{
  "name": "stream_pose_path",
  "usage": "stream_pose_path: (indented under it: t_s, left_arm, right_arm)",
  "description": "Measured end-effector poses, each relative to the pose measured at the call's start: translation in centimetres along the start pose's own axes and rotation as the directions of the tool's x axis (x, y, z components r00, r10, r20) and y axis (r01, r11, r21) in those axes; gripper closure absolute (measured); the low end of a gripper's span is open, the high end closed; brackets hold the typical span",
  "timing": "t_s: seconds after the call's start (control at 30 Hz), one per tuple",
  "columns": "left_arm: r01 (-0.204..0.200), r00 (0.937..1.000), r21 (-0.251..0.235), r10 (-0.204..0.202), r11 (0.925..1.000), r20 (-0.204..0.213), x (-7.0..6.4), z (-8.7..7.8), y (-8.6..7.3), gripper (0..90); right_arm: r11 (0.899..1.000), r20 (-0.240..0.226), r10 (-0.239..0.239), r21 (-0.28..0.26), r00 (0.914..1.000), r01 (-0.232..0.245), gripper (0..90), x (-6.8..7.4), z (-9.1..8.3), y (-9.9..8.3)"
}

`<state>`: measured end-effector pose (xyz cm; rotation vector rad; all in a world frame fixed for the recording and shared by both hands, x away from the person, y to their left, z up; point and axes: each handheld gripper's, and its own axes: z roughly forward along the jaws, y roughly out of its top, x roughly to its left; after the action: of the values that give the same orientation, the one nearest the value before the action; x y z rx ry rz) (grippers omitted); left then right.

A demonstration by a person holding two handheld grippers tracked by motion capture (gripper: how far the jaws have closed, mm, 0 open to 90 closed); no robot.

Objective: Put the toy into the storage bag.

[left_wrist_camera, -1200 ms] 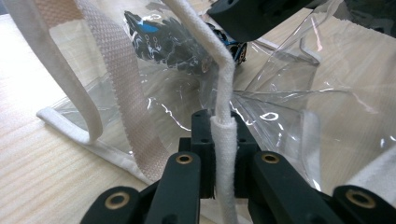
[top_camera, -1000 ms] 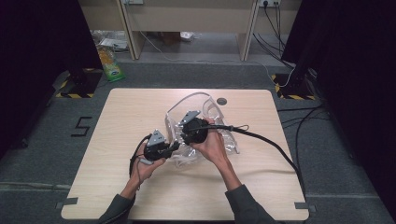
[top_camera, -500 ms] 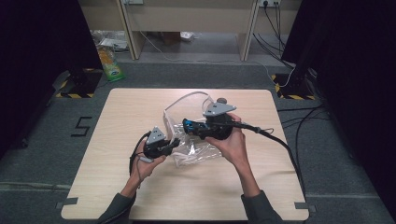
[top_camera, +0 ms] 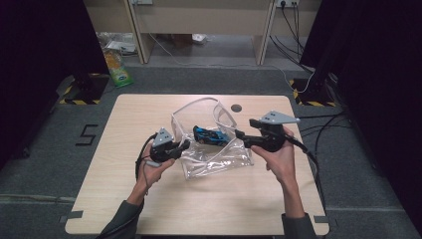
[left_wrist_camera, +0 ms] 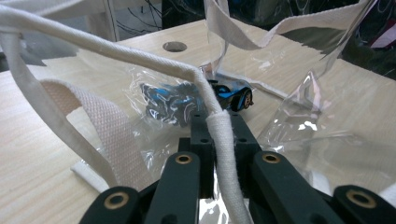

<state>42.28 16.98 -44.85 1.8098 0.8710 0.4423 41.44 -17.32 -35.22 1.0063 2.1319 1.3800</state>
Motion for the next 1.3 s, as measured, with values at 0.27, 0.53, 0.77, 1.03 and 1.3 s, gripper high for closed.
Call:
stream_pose_path:
  t_s: [0.27,0.53,0.77,1.03,1.3]
  left_arm:
    - [-0.011,0.9999,-0.015,0.011,0.9998,-0.008,0.0,-0.2,1.1,83.8]
    - [-0.008,0.9998,-0.022,0.008,0.9997,-0.016,0.5,-0.5,1.7,83.8]
    - [-0.004,0.9995,-0.028,0.003,0.9996,-0.03,1.1,-0.7,2.6,83.8]
    - [0.0,0.999,-0.021,-0.001,0.9998,-0.046,1.8,-1.0,2.7,83.9]
    - [-0.026,0.9982,-0.005,0.026,0.9996,-0.055,1.6,-1.0,2.9,83.8]
  right_arm:
    - [0.998,0.092,0.019,0.05,0.9956,-0.024,31.6,-2.1,-1.7,-2.4]
    - [0.99,0.119,0.062,0.116,0.991,-0.075,31.4,-3.6,-0.7,-6.5]
    - [0.984,0.137,0.075,0.149,0.9877,-0.095,30.4,-4.1,-0.3,-9.1]
    - [0.976,0.142,0.104,0.177,0.9844,-0.129,30.4,-4.4,-0.1,-11.4]
    - [0.971,0.145,0.103,0.199,0.9841,-0.131,30.4,-4.3,0.2,-12.5]
